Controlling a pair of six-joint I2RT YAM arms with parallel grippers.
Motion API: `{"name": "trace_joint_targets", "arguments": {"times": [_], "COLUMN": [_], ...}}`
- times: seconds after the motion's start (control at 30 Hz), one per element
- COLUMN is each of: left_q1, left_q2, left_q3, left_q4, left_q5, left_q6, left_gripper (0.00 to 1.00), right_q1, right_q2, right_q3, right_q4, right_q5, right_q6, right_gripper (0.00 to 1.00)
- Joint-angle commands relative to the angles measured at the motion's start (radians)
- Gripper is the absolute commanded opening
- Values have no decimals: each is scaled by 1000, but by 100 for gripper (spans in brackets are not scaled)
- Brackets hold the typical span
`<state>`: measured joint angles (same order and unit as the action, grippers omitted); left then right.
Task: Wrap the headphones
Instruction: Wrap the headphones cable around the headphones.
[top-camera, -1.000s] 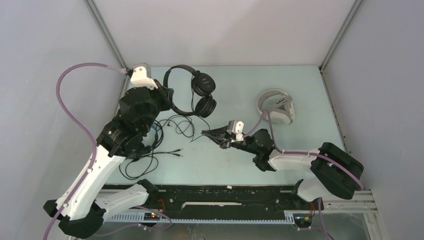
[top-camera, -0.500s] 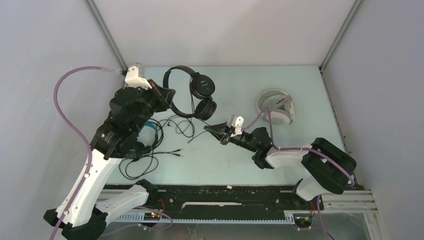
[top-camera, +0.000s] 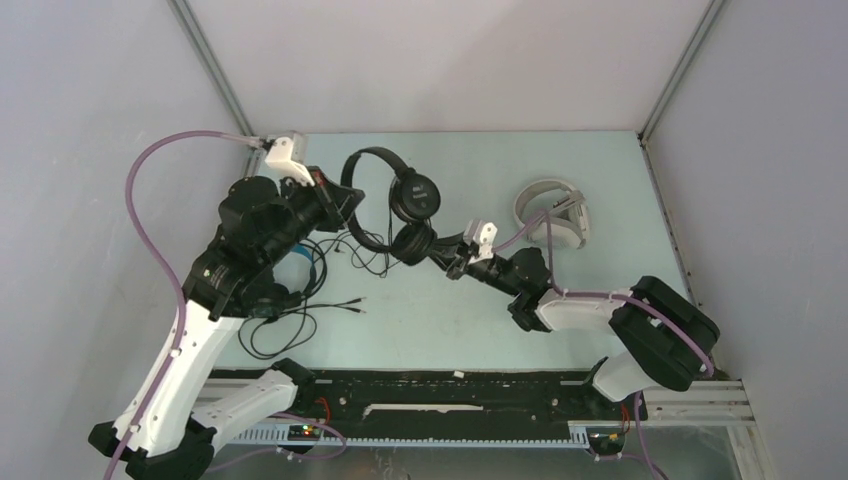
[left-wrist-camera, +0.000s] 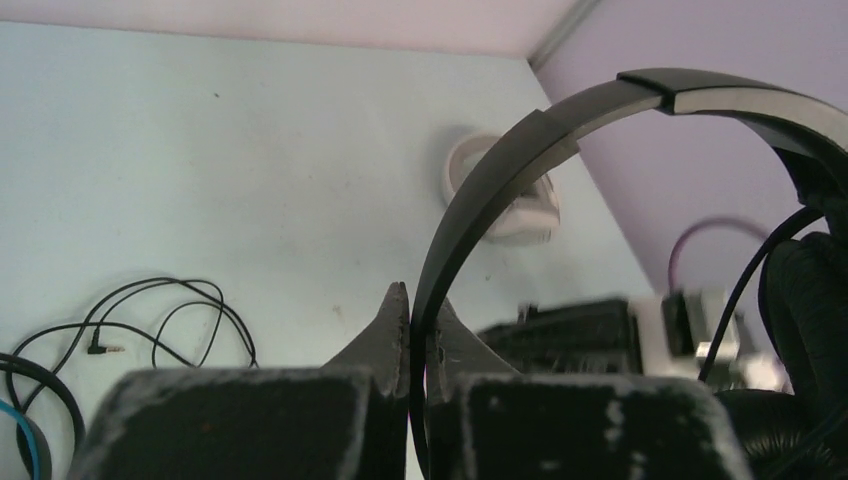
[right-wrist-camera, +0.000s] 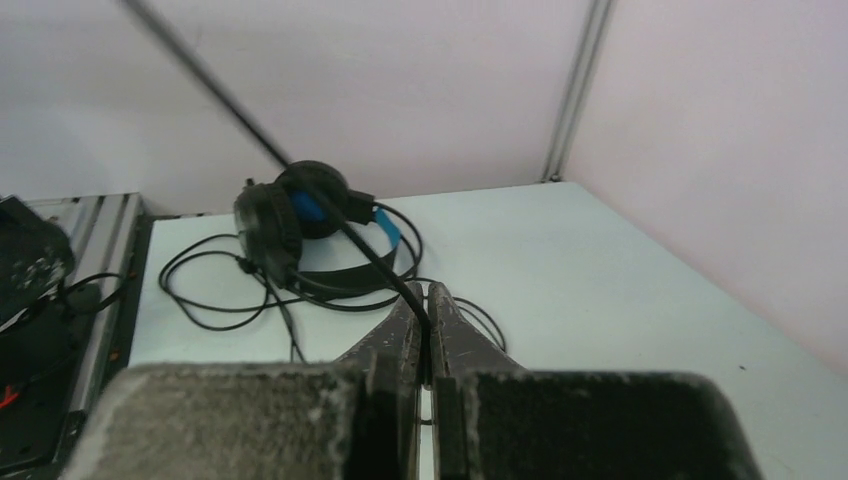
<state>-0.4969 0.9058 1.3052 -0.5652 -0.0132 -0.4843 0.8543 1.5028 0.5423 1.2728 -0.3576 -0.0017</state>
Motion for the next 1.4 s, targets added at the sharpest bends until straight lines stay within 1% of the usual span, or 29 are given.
{"name": "trace_joint_targets", "arguments": {"times": [0.0, 0.13, 0.23, 0.37, 0.47, 0.53, 0.6, 0.73, 0.87, 0.93, 1.2, 1.37], "left_q1": [4, 4, 4, 4, 4, 5, 4, 4, 4, 3, 1, 1], "left_q2": [-26, -13, -5, -1, 2, -5, -16, -12, 24, 32, 10, 13], "left_q3": [-20, -26, -45, -98, -146, -175, -208, -243, -222, -220, -263, -279], "left_q4": [-5, -94, -115, -131, -160, -155, -129, -88, -104, -104, -19, 26], "left_q5": [244, 308, 346, 367, 421, 410, 416, 451, 442, 428, 391, 347], "left_q6": [121, 323, 469, 711, 907, 1002, 1082, 1190, 1271, 1308, 1346, 1332], "left_gripper": [0, 0, 0, 0, 0, 0, 0, 0, 0, 0, 0, 0], "right_q1": [-78, -96, -98, -97, -97, -97, -97, -98, -98, -98, -98, -98], "right_q2": [-46, -88, -142, -250, -316, -349, -364, -345, -318, -316, -295, -279], "right_q3": [33, 39, 62, 74, 100, 115, 115, 124, 172, 178, 179, 179], "right_q4": [-42, -117, -278, -526, -697, -782, -816, -787, -858, -851, -688, -615], "right_q5": [-18, -115, -196, -207, -314, -383, -444, -562, -617, -631, -679, -704], "right_q6": [69, 130, 195, 314, 393, 444, 494, 606, 636, 654, 818, 889], "right_gripper": [0, 0, 0, 0, 0, 0, 0, 0, 0, 0, 0, 5]}}
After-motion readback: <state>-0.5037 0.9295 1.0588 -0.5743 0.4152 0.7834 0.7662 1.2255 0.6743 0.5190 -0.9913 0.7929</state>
